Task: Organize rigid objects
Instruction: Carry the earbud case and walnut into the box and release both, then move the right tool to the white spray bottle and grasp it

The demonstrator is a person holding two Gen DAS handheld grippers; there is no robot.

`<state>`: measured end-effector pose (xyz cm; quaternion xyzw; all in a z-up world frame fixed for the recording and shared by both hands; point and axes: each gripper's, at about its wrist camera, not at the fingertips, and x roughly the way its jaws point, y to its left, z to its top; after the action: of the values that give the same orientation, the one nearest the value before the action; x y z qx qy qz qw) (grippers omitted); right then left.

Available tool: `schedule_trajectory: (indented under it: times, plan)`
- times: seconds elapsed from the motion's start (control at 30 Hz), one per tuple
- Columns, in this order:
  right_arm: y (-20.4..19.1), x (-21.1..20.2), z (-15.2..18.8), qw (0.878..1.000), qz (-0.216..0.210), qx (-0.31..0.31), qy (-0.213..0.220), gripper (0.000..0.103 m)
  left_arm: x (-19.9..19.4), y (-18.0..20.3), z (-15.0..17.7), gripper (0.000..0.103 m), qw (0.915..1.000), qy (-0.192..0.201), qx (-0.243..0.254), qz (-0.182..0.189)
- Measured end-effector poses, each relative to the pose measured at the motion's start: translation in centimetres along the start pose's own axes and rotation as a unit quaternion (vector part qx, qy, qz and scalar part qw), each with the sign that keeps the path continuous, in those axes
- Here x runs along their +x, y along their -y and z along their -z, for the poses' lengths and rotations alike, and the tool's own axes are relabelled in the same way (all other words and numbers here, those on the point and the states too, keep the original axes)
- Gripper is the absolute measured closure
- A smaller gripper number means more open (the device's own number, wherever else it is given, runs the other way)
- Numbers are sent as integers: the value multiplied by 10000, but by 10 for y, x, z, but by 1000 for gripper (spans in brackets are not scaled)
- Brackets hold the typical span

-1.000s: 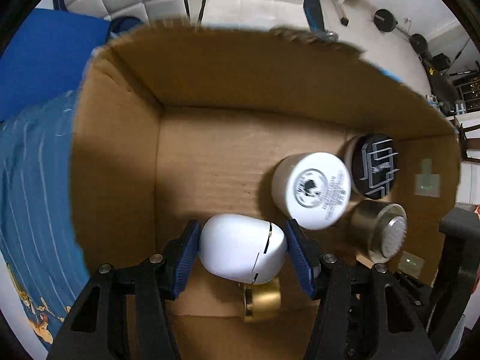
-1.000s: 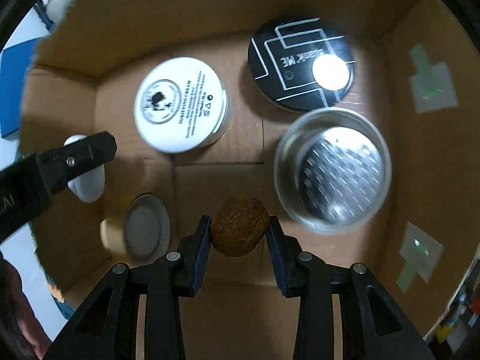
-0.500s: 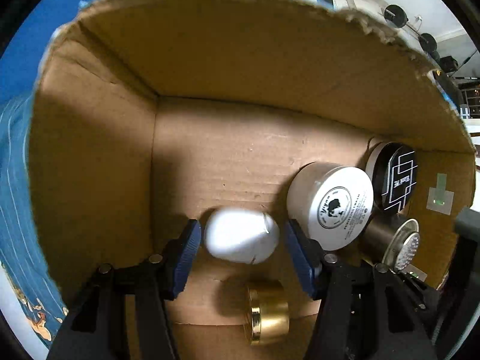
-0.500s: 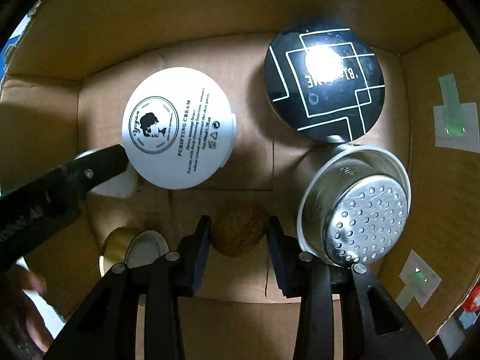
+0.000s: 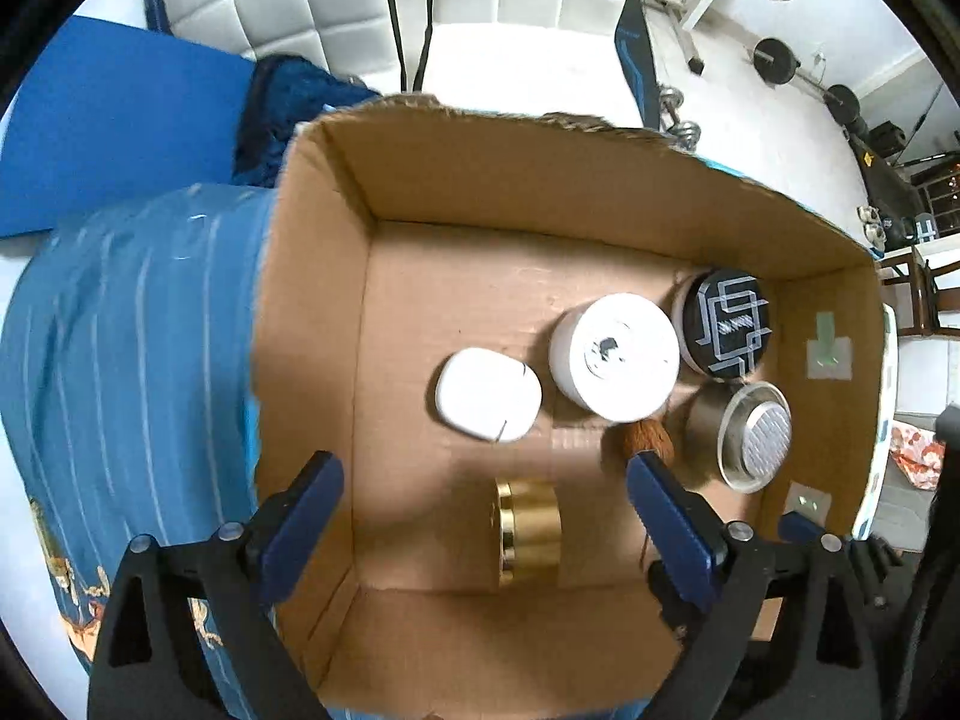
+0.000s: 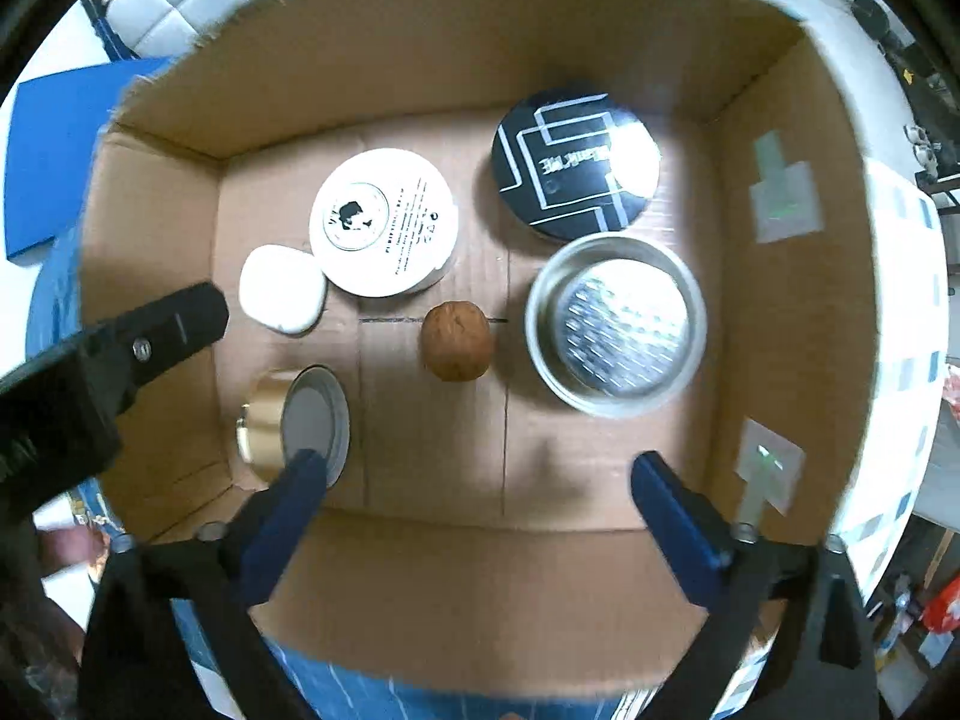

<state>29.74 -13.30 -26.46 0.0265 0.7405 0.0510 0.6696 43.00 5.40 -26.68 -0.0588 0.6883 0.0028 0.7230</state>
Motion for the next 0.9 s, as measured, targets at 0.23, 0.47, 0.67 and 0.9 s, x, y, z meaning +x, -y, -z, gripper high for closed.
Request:
schedule_trajectory:
  times: [0.23,0.47,0.67,0.9]
  plan:
    - [17,-47,21,9981,45,-42,615,0,-48,2,48,6,9982,590,41,74]
    - [28,-85,69,9940,124,-164,1074,0,-85,15,86,6,9934,1121,205,-89]
    - [29,-109,107,9874,262,-339,1526,0,-118,25,122,6,9877,1503,396,-179]
    - [27,-134,134,9789,364,-444,1962,0,-140,30,151,6,9841,1736,372,-25]
